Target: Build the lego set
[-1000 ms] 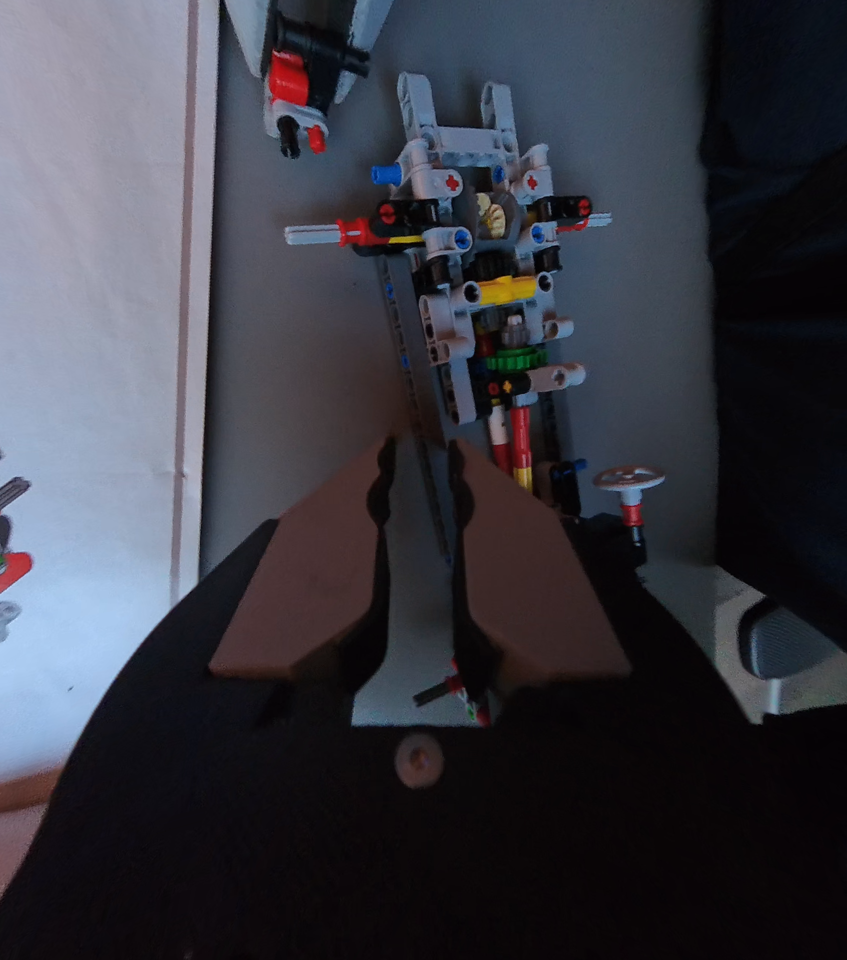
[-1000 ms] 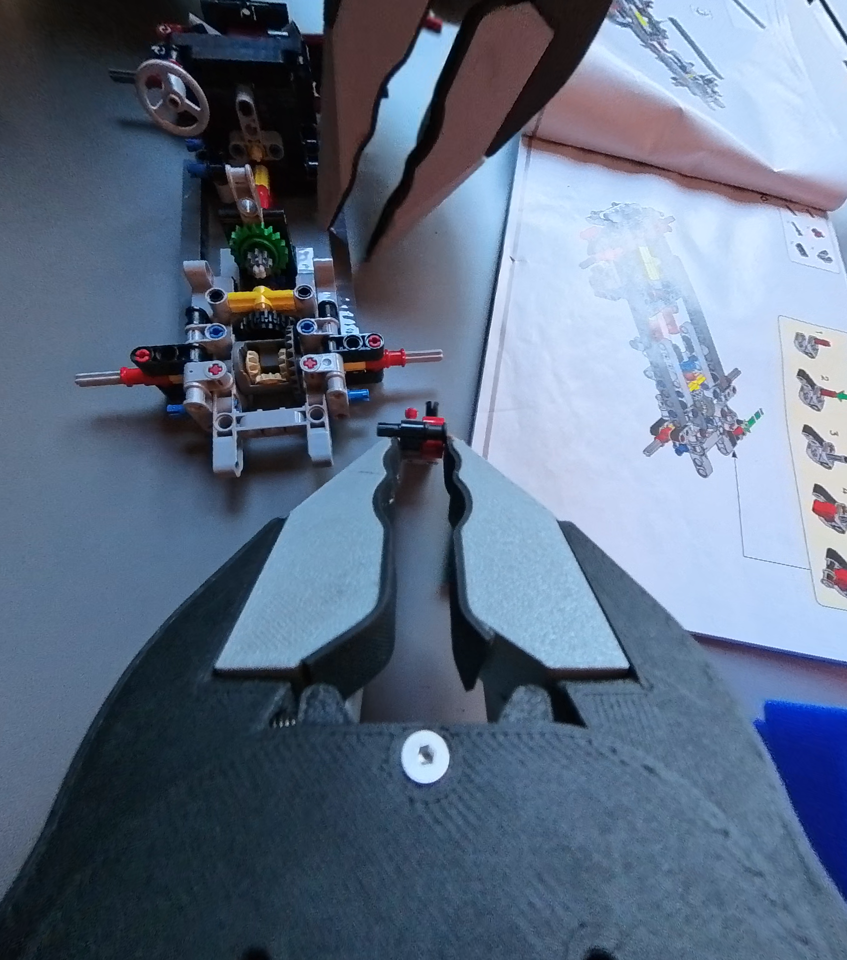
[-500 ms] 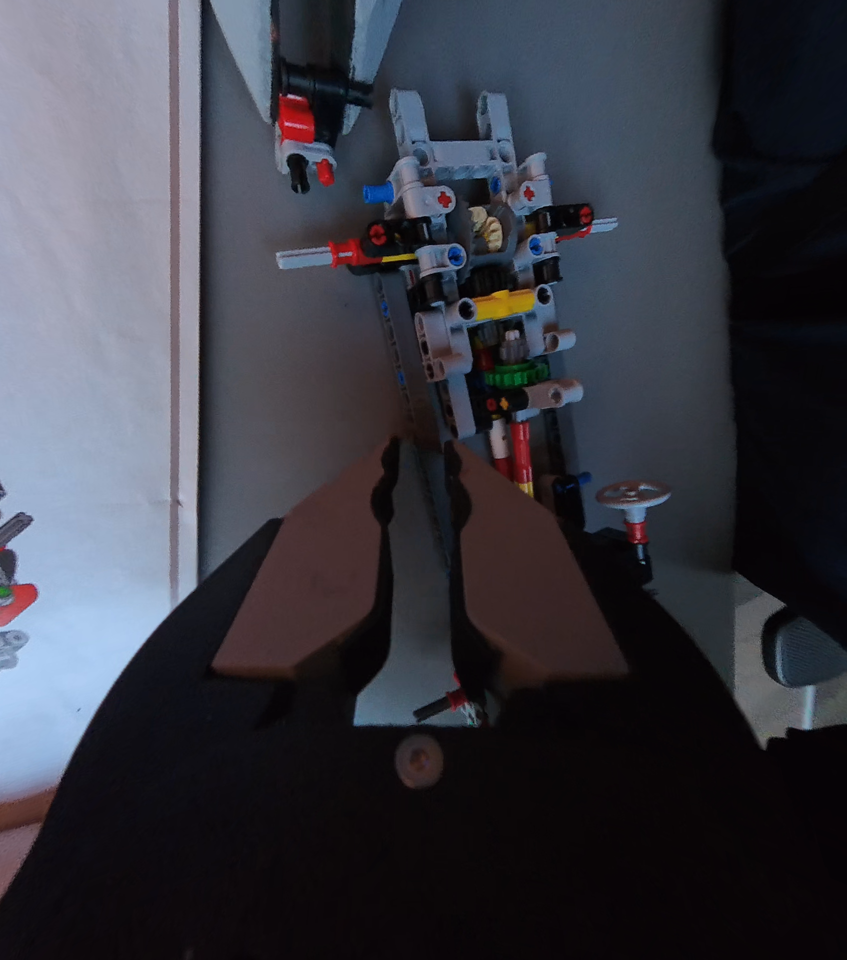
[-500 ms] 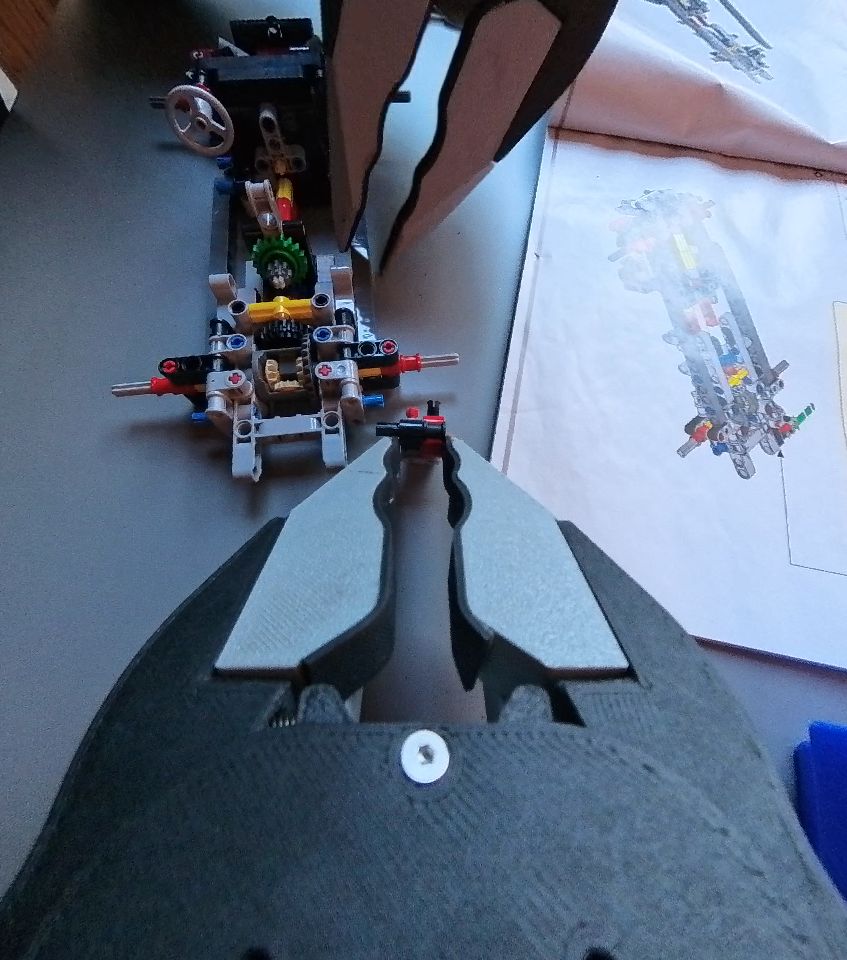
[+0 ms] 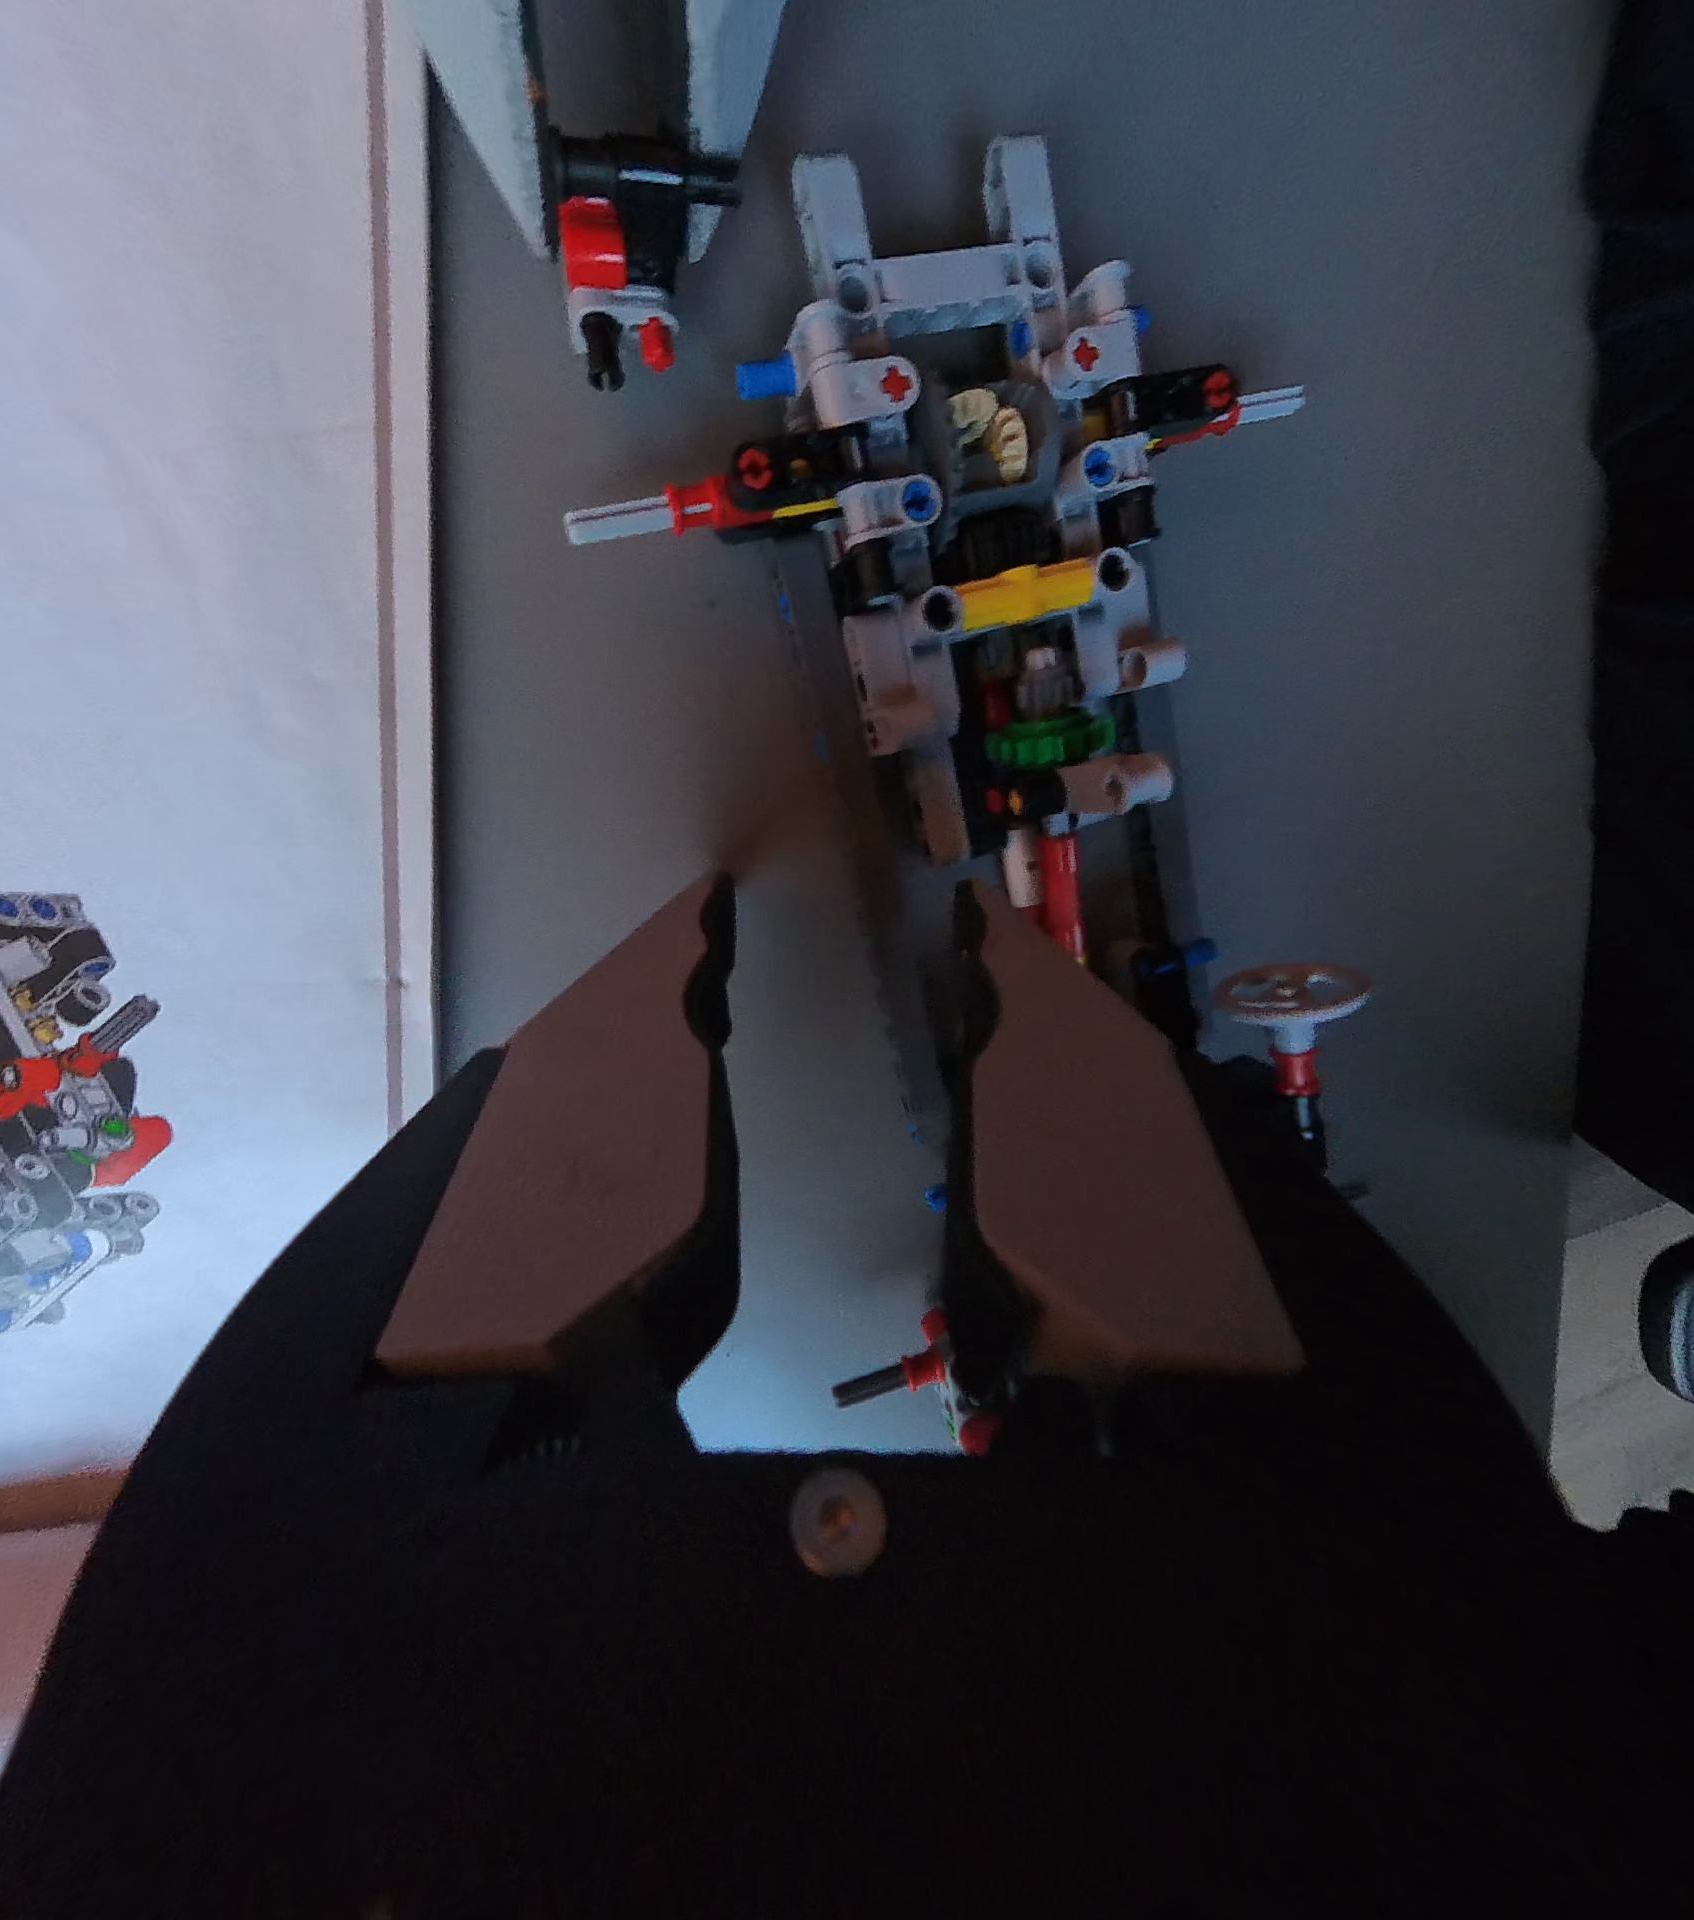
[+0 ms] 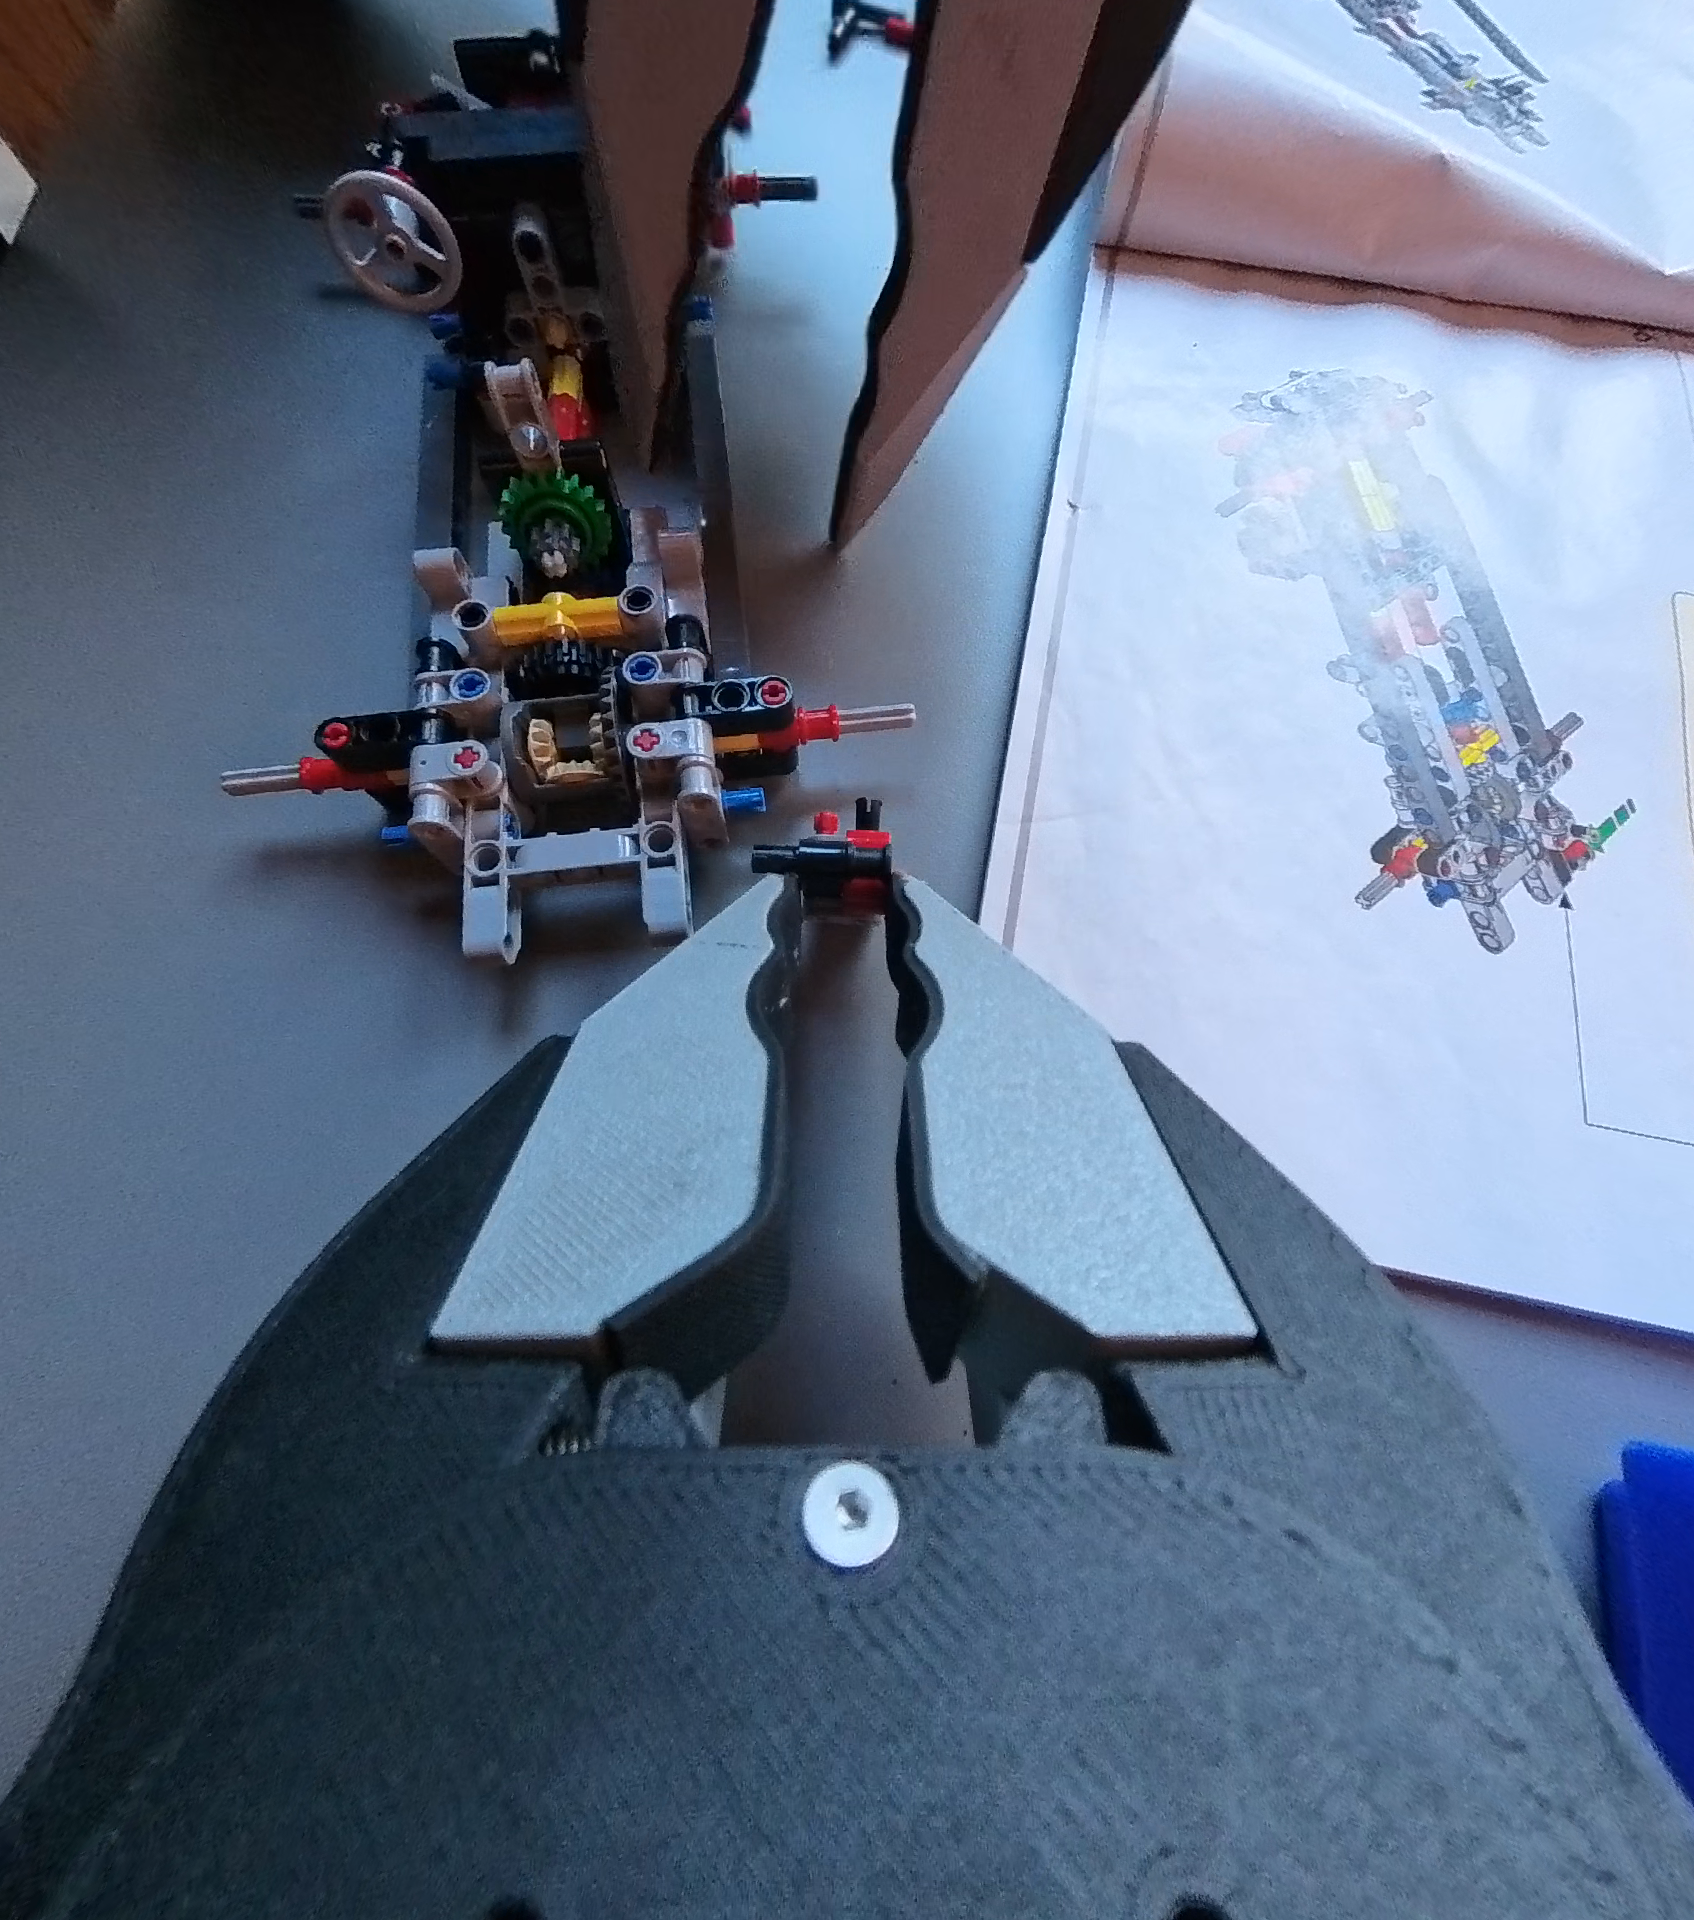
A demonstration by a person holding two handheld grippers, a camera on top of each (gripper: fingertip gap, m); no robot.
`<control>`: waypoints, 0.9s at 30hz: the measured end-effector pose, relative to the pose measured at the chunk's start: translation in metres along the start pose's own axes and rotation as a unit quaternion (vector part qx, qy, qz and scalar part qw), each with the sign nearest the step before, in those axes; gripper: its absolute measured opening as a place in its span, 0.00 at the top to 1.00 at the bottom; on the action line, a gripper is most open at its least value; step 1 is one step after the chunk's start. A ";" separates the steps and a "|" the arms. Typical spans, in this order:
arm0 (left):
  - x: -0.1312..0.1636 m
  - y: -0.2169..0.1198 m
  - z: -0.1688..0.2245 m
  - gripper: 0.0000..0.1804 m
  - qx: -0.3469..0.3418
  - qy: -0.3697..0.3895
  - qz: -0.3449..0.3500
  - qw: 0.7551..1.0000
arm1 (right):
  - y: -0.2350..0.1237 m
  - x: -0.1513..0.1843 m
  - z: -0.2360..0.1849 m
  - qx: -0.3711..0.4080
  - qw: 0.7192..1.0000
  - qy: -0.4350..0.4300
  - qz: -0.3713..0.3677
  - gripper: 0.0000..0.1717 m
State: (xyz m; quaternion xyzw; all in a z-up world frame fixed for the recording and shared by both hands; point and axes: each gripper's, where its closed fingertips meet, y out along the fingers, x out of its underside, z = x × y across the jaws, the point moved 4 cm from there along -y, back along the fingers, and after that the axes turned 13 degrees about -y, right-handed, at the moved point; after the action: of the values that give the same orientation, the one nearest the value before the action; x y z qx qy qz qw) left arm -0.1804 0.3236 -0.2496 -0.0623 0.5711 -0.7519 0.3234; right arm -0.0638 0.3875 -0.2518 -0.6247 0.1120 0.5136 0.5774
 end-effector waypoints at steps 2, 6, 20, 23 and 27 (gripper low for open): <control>-0.002 0.002 0.003 0.78 -0.004 0.008 -0.004 1.000 | 0.000 0.000 0.000 0.001 1.000 -0.001 0.000 0.92; -0.003 0.004 0.003 0.80 -0.034 0.022 -0.016 0.999 | 0.000 0.000 -0.001 -0.003 1.000 -0.002 0.000 0.92; -0.005 0.009 0.005 0.81 -0.103 0.046 -0.029 0.993 | 0.000 -0.001 -0.006 -0.016 1.000 -0.005 0.003 0.93; -0.005 0.011 0.006 0.82 -0.115 0.056 -0.012 0.992 | 0.000 -0.001 -0.006 -0.017 1.000 -0.004 0.003 0.93; -0.006 0.014 0.011 0.91 -0.121 0.077 0.008 0.990 | 0.000 -0.001 -0.006 -0.020 1.000 -0.005 0.003 0.93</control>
State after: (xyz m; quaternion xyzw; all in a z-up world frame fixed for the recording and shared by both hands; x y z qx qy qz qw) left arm -0.1648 0.3161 -0.2571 -0.0379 0.6813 -0.6774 0.2748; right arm -0.0612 0.3816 -0.2521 -0.6333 0.1008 0.5206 0.5637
